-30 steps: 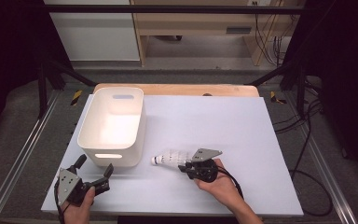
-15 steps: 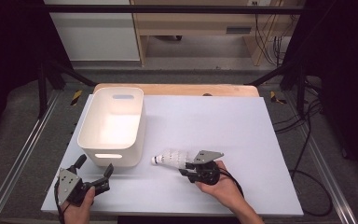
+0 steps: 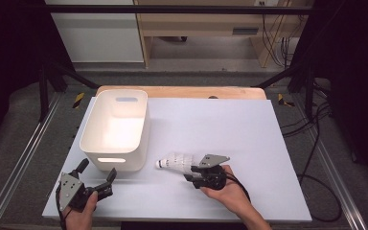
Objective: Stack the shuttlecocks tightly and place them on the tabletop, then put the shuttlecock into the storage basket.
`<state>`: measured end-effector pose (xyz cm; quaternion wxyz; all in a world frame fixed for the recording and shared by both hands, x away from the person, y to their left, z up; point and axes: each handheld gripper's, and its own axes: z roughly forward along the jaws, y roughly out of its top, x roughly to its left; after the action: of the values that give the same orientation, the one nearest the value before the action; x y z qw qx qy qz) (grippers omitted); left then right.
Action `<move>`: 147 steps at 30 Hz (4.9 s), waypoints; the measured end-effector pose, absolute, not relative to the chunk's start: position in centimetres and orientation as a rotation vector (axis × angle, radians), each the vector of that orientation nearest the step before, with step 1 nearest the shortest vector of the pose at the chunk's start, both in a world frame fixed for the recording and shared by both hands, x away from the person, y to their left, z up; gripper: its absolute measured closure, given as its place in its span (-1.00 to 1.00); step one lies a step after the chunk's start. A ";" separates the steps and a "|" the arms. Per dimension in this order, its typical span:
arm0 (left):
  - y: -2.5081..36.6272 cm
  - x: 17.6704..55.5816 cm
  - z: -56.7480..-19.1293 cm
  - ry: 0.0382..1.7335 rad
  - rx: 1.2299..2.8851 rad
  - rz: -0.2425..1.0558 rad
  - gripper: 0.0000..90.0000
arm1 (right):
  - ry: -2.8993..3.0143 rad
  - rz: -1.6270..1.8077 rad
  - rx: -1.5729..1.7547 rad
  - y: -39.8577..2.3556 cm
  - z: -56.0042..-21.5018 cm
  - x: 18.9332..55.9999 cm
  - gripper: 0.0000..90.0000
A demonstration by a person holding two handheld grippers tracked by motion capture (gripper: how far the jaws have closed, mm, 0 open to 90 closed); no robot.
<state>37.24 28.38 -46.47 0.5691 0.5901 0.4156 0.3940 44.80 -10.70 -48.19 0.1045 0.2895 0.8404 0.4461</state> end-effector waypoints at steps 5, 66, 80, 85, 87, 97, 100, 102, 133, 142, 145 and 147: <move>28.4 37.2 -46.5 0.976 1.386 0.925 -0.99 | 2.482 1.302 0.850 -10.7 -48.2 44.7 0.25; 28.3 37.2 -46.4 0.964 1.381 0.917 -0.99 | 2.527 1.237 0.776 -8.7 -47.8 44.5 -0.57; 28.1 37.2 -46.4 0.959 1.392 0.918 -0.99 | 2.527 1.263 0.820 -8.3 -48.0 44.9 -0.68; 28.2 37.2 -46.4 0.962 1.389 0.916 -0.99 | 2.520 1.282 0.821 -8.0 -47.9 44.9 -0.58; 28.2 37.2 -46.4 0.964 1.384 0.916 -0.99 | 2.519 1.288 0.815 -7.9 -47.8 44.9 -0.50; 28.3 37.2 -46.4 0.964 1.382 0.917 -0.99 | 2.512 1.307 0.814 -7.7 -47.8 45.1 -0.33; 28.2 37.1 -46.4 0.963 1.384 0.920 -0.99 | 2.509 1.315 0.808 -7.6 -47.8 45.0 -0.29; 28.2 37.1 -46.4 0.963 1.384 0.920 -0.99 | 2.507 1.318 0.806 -7.5 -47.8 45.0 -0.27; 28.0 37.2 -46.4 0.955 1.393 0.913 -0.99 | 2.473 1.327 0.805 -6.4 -47.9 45.6 0.29; 28.1 37.2 -46.4 0.958 1.391 0.912 -0.99 | 2.453 1.300 0.831 -6.2 -48.0 46.0 0.53; 28.1 37.2 -46.4 0.958 1.390 0.910 -0.99 | 2.439 1.298 0.856 -6.2 -48.1 46.2 0.58; 28.1 37.2 -46.4 0.958 1.392 0.910 -0.99 | 2.431 1.300 0.872 -6.3 -48.1 46.3 0.60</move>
<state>37.24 28.08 -46.43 0.5738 0.5940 0.4087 0.3885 46.33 -6.30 -48.09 0.1249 0.2992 0.8342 0.4462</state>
